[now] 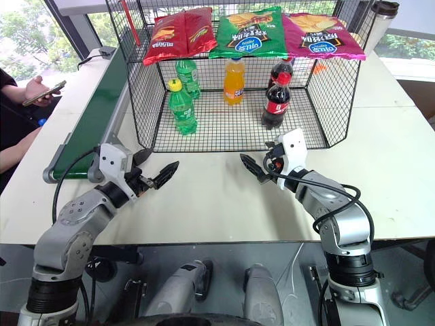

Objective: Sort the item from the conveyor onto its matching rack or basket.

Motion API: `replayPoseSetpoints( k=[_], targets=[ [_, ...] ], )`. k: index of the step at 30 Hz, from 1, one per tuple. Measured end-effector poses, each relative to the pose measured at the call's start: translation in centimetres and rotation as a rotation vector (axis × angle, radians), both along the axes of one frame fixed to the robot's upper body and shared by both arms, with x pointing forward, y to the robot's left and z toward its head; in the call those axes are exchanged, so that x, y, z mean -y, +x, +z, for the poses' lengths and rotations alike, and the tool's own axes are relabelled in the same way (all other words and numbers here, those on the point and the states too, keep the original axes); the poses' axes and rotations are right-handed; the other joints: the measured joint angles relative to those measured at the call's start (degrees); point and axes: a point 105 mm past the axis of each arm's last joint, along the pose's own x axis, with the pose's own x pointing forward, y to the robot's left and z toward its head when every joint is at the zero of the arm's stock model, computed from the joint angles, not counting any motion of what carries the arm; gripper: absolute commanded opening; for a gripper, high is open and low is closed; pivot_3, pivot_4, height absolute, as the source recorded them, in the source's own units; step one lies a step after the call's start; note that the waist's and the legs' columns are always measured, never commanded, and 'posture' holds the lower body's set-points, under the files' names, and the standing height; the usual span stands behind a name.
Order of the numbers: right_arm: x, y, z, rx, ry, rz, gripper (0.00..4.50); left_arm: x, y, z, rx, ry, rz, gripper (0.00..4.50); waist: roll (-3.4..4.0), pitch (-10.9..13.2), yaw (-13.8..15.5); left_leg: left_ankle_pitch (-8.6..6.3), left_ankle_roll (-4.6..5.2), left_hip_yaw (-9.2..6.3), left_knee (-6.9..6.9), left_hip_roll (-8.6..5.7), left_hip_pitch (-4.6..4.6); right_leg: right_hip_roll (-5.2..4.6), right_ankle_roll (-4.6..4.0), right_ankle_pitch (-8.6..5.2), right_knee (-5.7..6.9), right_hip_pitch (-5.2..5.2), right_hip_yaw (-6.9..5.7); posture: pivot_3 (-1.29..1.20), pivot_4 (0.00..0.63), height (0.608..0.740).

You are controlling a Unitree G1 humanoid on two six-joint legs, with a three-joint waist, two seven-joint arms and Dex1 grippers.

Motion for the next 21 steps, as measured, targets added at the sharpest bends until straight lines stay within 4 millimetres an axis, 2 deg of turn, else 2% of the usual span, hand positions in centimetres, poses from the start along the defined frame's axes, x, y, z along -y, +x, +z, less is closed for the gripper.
replayPoseSetpoints(
  k=[21],
  targets=[
    [-0.42, 0.11, 0.59, 0.017, 0.015, 0.016, 4.44, 0.26, 0.04, -0.3, -0.017, 0.021, 0.011, 4.5, 0.0, 0.0, 0.0, 0.0, 0.0, 0.0, -0.01, 0.0, 0.0, 0.0, 0.0, 0.0, 0.0, 0.0, 0.0, 0.0, 0.15, 0.739]
  ],
)
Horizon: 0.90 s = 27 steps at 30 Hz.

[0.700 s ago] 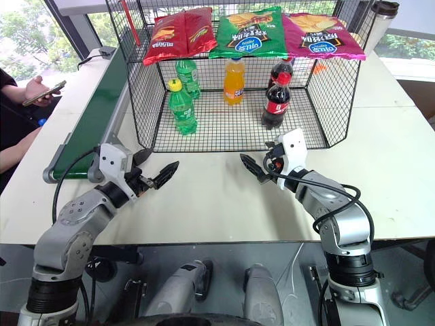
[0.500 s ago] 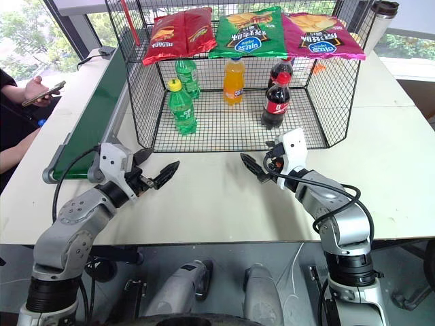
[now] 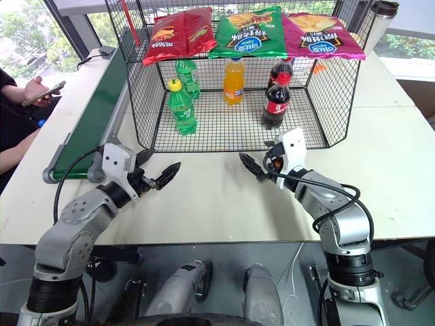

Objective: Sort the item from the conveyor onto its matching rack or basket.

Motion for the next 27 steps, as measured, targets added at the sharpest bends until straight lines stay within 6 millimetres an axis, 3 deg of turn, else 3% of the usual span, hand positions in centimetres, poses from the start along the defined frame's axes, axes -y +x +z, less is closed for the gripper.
replayPoseSetpoints(
  k=[20, 27],
  targets=[
    [-1.0, -0.3, 0.1, 0.002, -0.008, 0.066, 4.44, 0.2, -0.2, 0.9, 0.014, 0.002, 0.006, 4.5, 0.0, 0.0, 0.0, 0.01, 0.02, 0.0, 0.0, 0.0, 0.0, 0.01, 0.0, 0.0, 0.0, 0.0, 0.0, 0.0, 0.15, 0.739],
    [-2.5, -0.4, 1.1, 0.03, -0.012, 0.167, 4.44, -1.8, -1.0, 3.0, 0.065, 0.036, 0.049, 4.5, 0.0, 0.0, 0.0, 0.0, 0.0, 0.0, 0.0, 0.0, 0.0, 0.01, 0.0, 0.0, 0.0, 0.0, 0.0, 0.0, 0.15, 0.739]
  ],
)
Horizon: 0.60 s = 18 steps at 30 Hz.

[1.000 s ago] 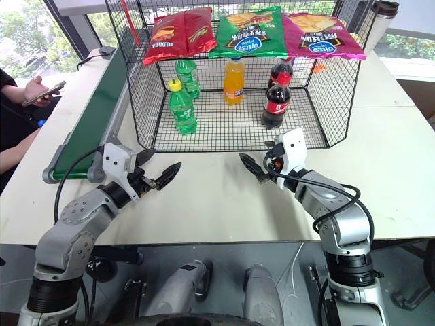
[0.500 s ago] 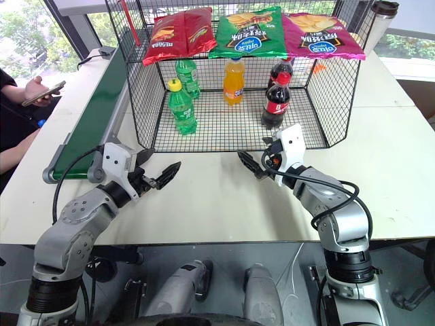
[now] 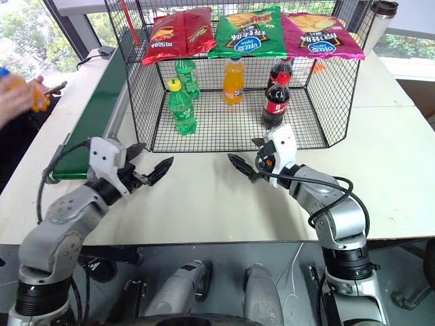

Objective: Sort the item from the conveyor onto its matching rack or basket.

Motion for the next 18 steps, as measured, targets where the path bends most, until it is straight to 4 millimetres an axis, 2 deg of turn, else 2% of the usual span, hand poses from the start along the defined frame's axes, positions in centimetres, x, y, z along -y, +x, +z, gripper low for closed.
replayPoseSetpoints(
  k=[10, 13, 18],
  targets=[
    [-1.7, -0.6, 0.7, 0.028, -0.005, 0.131, 4.44, -6.4, -1.5, 4.1, 0.086, 0.005, 0.161, 4.5, 0.0, 0.0, 0.0, -0.01, -0.01, 0.0, -0.02, 0.0, 0.0, 0.0, -0.01, 0.0, 0.0, -0.02, 0.01, 0.0, 0.15, 0.739],
    [-2.1, -0.6, 1.0, 0.038, -0.002, 0.155, 4.44, -9.0, -2.3, 3.9, 0.065, -0.023, 0.236, 4.5, 0.0, 0.0, -0.1, -0.01, -0.02, 0.0, -0.06, 0.01, 0.01, 0.0, -0.01, -0.01, 0.0, -0.05, 0.02, 0.0, 0.15, 0.739],
    [-2.7, -1.0, 1.0, 0.043, -0.012, 0.214, 4.44, -12.1, -3.7, 2.6, -0.005, -0.042, 0.306, 4.5, 0.0, 0.0, 0.0, -0.01, -0.02, 0.01, -0.12, 0.03, 0.01, 0.0, -0.05, -0.02, -0.03, -0.09, 0.04, 0.0, 0.15, 0.739]
  ],
)
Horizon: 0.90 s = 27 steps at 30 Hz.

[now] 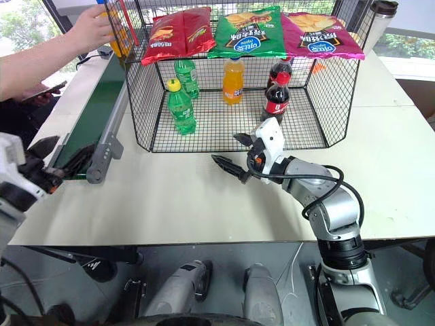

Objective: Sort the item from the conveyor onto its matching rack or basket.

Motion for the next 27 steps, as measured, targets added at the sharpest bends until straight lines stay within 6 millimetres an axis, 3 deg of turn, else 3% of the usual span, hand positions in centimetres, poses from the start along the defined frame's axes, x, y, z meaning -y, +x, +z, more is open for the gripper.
replayPoseSetpoints(
  k=[6, 9, 27],
  targets=[
    [-0.6, -0.6, 0.0, 0.018, -0.029, 0.066, 4.44, -3.3, -1.0, -0.8, -0.032, -0.045, 0.089, 4.5, 0.0, 0.0, 0.1, -0.01, -0.02, 0.01, 0.01, 0.04, 0.01, 0.03, -0.23, -0.05, -0.22, -0.03, 0.0, 0.0, 0.15, 0.739],
    [-0.8, -0.8, 0.0, 0.03, -0.037, 0.089, 4.44, -4.0, -1.2, -1.2, -0.042, -0.065, 0.108, 4.5, -0.02, 0.0, 0.1, -0.01, -0.01, 0.01, -0.01, 0.04, 0.01, 0.02, -0.23, -0.05, -0.32, -0.03, 0.0, 0.0, 0.15, 0.739],
    [-0.9, -1.5, 0.0, 0.099, -0.108, 0.131, 4.44, -4.8, -0.6, -1.5, -0.027, -0.088, 0.137, 4.5, -0.03, 0.0, 0.0, -0.02, -0.01, 0.03, -0.08, 0.06, 0.0, 0.02, -0.2, -0.01, -0.34, -0.03, 0.0, 0.0, 0.15, 0.739]
  ],
)
